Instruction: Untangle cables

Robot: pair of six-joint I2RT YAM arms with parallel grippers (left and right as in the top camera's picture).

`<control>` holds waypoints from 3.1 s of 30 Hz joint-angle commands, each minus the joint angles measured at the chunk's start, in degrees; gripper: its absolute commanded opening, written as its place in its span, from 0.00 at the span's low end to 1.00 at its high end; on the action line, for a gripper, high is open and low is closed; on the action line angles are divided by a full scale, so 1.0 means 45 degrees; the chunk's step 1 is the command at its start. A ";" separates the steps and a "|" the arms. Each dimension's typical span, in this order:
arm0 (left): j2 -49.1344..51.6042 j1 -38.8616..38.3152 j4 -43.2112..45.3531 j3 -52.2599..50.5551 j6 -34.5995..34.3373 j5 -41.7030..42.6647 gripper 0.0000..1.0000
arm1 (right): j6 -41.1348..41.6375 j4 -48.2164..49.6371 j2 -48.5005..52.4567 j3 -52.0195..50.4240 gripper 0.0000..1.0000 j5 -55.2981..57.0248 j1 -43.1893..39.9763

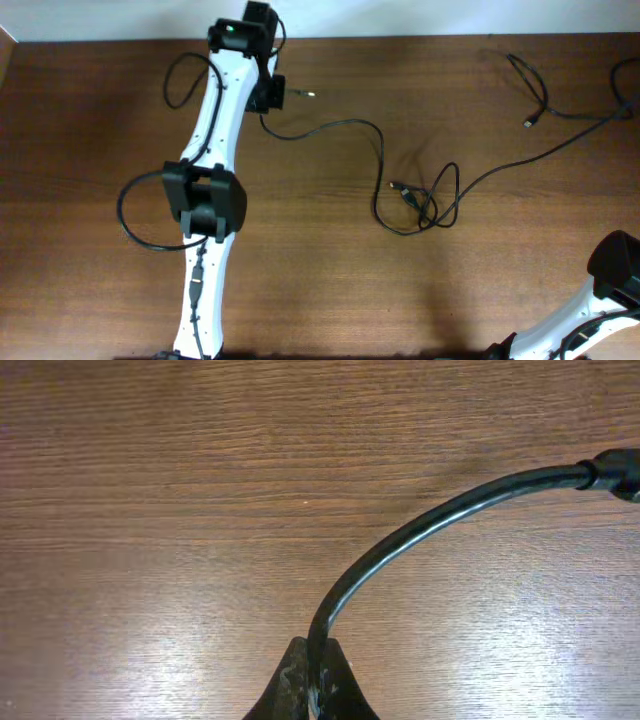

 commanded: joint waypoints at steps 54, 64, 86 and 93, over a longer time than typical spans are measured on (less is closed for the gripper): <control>0.1933 -0.9403 -0.0223 -0.2778 0.9398 0.4294 0.84 | -0.0884 0.0209 0.0024 -0.0024 0.04 0.0869 0.0092; 0.1846 -0.9384 0.0189 -0.3060 0.8820 0.4308 0.00 | -0.0884 0.0126 0.0024 -0.0024 0.04 0.0874 0.0092; -0.3264 -0.1826 -0.0733 0.1219 0.4401 0.0583 0.00 | -0.1132 -0.0121 0.0267 -0.0257 0.04 0.1020 0.0092; -0.3264 -0.2166 -0.0894 0.1219 0.4401 0.0578 0.00 | 0.1622 0.0797 0.0257 -0.0257 0.04 0.3881 -0.3929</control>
